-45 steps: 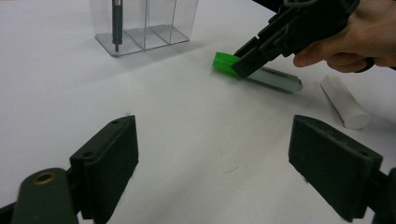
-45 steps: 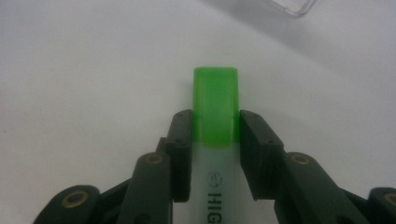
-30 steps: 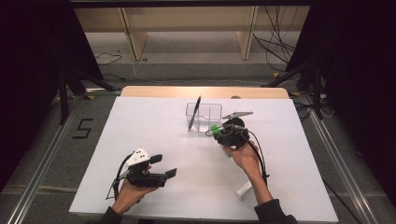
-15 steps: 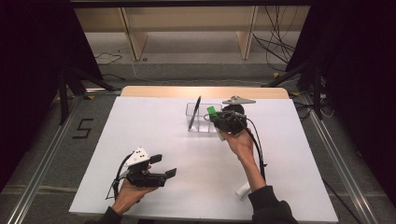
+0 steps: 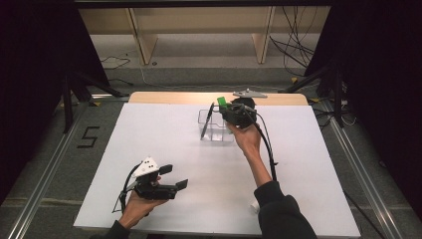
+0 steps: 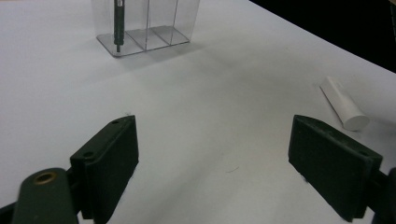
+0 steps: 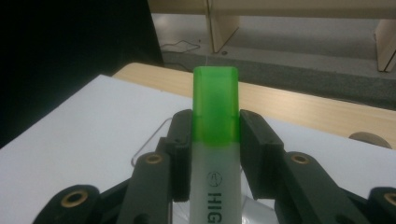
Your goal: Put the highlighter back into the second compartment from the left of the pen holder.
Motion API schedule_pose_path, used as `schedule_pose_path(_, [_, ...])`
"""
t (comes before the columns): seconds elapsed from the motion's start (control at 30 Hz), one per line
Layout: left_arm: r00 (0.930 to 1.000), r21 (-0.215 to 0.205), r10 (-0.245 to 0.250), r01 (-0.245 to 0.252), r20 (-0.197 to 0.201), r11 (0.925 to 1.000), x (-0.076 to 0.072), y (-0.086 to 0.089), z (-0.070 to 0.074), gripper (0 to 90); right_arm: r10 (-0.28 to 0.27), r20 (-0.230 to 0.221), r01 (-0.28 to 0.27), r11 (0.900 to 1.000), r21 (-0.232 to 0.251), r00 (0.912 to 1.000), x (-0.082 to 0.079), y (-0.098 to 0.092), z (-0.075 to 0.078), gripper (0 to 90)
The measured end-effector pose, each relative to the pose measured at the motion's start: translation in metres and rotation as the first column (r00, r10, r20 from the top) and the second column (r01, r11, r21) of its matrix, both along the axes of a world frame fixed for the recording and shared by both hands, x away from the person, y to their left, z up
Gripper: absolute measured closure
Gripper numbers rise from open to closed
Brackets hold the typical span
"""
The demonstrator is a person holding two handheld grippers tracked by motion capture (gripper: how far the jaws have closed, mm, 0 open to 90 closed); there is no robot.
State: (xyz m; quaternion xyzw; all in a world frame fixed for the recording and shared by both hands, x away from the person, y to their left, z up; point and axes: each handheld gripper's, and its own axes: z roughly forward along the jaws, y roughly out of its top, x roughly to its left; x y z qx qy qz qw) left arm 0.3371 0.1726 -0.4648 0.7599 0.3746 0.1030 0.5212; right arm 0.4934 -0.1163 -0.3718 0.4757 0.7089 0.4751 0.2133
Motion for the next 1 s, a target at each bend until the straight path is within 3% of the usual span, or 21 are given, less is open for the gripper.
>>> schedule_pose_path(0.3, [1.0000, -0.004, 0.000, 0.000, 0.000, 1.0000, 0.000, 0.001, 0.000, 15.7, -0.019, 0.002, 0.019, 0.999, 0.044, 0.9998, 0.016, 0.009, -0.002, 67.4])
schedule_pose_path(0.47, [1.0000, -0.007, -0.001, 0.001, -0.004, 1.0000, 0.000, 0.001, 0.000, 15.6, -0.043, 0.017, 0.042, 0.998, 0.039, 0.9989, 0.022, 0.012, -0.004, 67.4])
schedule_pose_path(1.0, [1.0000, -0.014, -0.002, 0.002, -0.007, 0.9999, 0.001, 0.003, 0.000, 15.6, -0.132, 0.032, 0.128, 0.986, 0.107, 0.9907, 0.038, 0.018, -0.010, 67.4])
